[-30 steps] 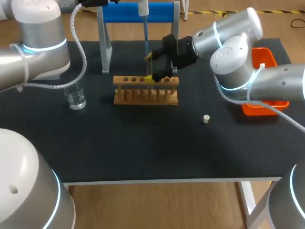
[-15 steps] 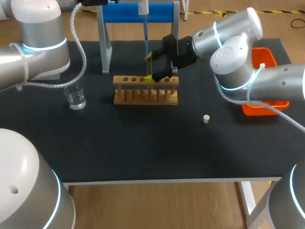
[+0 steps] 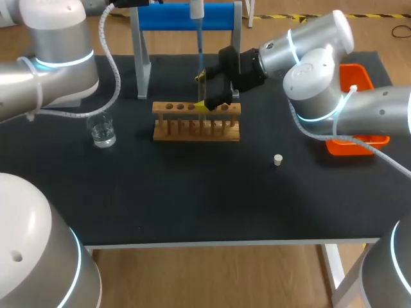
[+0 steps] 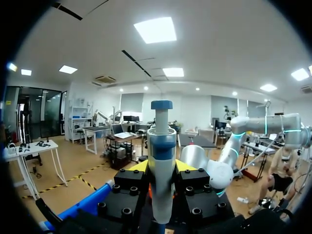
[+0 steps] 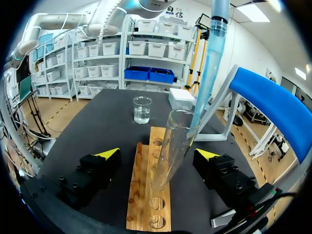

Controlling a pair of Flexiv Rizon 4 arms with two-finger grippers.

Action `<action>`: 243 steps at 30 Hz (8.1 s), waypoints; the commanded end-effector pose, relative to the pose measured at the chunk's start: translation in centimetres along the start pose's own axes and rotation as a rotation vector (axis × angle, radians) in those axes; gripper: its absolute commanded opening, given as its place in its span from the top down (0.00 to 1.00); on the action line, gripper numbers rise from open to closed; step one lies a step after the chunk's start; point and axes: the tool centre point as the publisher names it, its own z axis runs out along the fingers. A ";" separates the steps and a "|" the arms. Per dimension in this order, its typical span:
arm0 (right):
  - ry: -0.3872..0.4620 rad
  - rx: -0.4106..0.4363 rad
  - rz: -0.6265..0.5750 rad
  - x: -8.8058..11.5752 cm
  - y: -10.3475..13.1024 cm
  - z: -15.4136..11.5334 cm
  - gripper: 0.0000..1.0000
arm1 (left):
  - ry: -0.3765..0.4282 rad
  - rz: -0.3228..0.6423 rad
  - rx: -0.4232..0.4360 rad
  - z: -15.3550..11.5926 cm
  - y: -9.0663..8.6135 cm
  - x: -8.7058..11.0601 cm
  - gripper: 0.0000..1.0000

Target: Invert the test tube, pick up the pipette, mount the tip to pipette, aspirate from beaker and dispense into the tube, eject the tip, return the pipette, and cap with the stopper.

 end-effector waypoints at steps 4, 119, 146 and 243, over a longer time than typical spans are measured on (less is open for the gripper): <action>0.001 0.003 0.000 0.0 0.0 -0.1 0.00 | 0.015 -0.002 0.000 0.5 0.3 0.0 1.00; 0.001 0.003 0.000 0.0 0.0 -0.1 0.00 | -0.006 0.022 -0.021 0.4 3.8 0.9 1.00; 0.001 0.003 0.000 0.0 0.0 -0.1 0.00 | -0.018 0.052 -0.028 0.5 4.5 1.2 1.00; -0.002 -0.003 -0.003 0.1 0.0 -0.6 0.00 | -0.024 0.008 -0.028 0.7 5.8 0.3 1.00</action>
